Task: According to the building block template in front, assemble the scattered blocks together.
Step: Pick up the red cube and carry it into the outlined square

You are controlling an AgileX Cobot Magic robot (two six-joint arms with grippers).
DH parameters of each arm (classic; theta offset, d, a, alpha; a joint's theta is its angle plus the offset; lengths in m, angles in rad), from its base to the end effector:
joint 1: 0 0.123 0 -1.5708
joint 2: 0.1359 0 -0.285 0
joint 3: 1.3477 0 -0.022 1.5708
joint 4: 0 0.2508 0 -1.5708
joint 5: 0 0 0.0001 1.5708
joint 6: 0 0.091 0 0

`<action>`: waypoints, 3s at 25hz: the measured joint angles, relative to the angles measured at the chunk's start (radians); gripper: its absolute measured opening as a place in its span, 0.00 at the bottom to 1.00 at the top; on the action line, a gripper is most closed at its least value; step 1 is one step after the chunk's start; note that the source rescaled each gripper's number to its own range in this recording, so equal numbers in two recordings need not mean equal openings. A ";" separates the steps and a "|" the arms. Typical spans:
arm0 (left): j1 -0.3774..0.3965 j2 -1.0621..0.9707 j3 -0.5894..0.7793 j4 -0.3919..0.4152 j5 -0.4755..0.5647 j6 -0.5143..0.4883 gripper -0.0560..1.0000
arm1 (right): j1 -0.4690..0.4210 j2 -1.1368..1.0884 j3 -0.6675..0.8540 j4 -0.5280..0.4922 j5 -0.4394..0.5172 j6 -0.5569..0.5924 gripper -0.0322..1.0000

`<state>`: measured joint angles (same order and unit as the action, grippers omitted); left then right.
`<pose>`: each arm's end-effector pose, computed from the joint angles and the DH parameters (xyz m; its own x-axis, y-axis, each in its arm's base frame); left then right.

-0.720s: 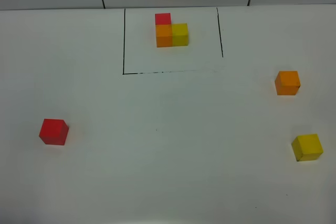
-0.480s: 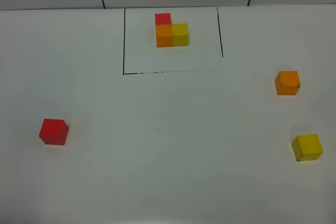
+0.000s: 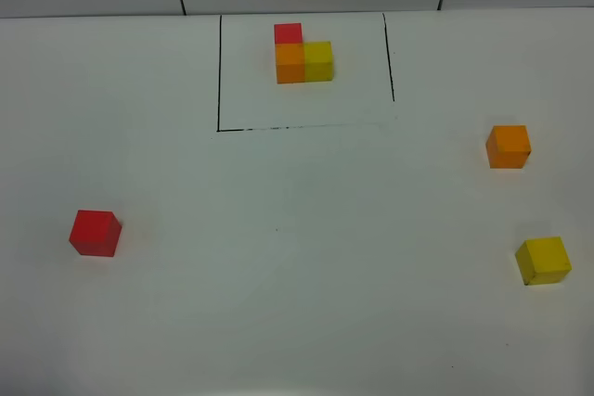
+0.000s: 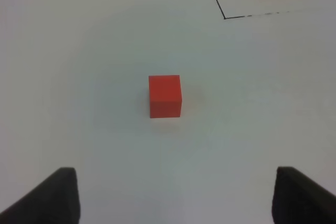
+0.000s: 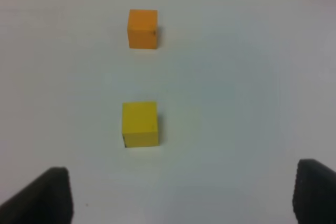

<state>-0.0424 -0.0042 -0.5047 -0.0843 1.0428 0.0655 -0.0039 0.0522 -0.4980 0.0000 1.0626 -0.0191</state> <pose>-0.0057 -0.0064 0.2803 -0.4276 0.0411 -0.9030 0.1177 0.9930 -0.0106 0.0033 0.0000 0.2766 -0.5052 -0.0171 -0.8628 -0.0057 0.9998 -0.0165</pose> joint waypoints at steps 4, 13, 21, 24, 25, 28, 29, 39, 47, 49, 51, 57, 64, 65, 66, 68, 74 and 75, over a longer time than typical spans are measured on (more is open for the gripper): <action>0.000 0.000 0.000 0.000 0.000 0.000 0.79 | 0.000 0.000 0.000 0.000 0.000 0.000 0.73; 0.000 0.000 0.000 0.000 0.000 0.000 0.79 | 0.000 0.000 0.000 0.000 0.000 0.000 0.73; 0.000 0.000 0.000 0.000 0.000 0.000 0.79 | 0.000 0.000 0.000 0.000 0.000 0.000 0.73; 0.000 0.000 0.000 0.000 0.000 0.000 0.79 | 0.000 0.000 0.000 0.000 0.000 0.000 0.73; 0.000 0.000 0.000 0.000 0.000 0.000 0.79 | 0.000 0.000 0.000 0.000 0.000 0.000 0.73; 0.000 0.000 0.000 0.000 0.000 0.000 0.79 | 0.000 0.000 0.000 0.000 0.000 0.000 0.73; 0.000 0.001 0.000 0.000 0.000 0.000 0.79 | 0.000 0.000 0.000 0.000 0.000 0.000 0.73; 0.000 0.181 -0.014 0.018 -0.042 0.000 0.79 | 0.000 0.000 0.000 0.000 0.000 0.000 0.73; 0.000 0.473 -0.090 0.039 -0.167 0.007 0.79 | 0.000 0.000 0.000 0.006 0.000 0.000 0.73; 0.000 0.559 -0.120 0.063 -0.183 0.014 0.79 | 0.000 0.000 0.000 0.009 0.000 0.000 0.73; 0.000 0.635 -0.156 0.075 -0.203 0.017 0.79 | 0.000 0.000 0.000 0.012 0.000 0.000 0.73; 0.000 0.853 -0.235 0.078 -0.281 0.017 0.79 | 0.000 0.000 0.000 0.014 0.000 0.000 0.73; 0.000 1.143 -0.296 0.078 -0.308 -0.018 0.79 | 0.000 0.000 0.000 0.014 0.000 0.000 0.73; 0.000 1.187 -0.304 0.078 -0.310 -0.020 0.79 | 0.000 0.000 0.000 0.014 0.000 0.000 0.73; 0.000 1.230 -0.312 0.078 -0.311 -0.023 0.79 | 0.000 0.000 0.000 0.014 0.000 0.000 0.73; -0.009 1.310 -0.329 0.078 -0.309 -0.033 0.79 | 0.000 0.000 0.000 0.014 0.000 0.000 0.73; -0.080 1.500 -0.405 0.078 -0.268 -0.054 0.79 | 0.000 0.000 0.000 0.014 0.000 0.000 0.73; -0.082 1.527 -0.413 0.076 -0.266 -0.065 0.79 | 0.000 0.000 0.000 0.014 0.000 0.000 0.73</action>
<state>-0.1248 1.5224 -0.9181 -0.0078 0.7766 0.0000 -0.0039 0.0522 -0.4980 0.0142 1.0626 -0.0191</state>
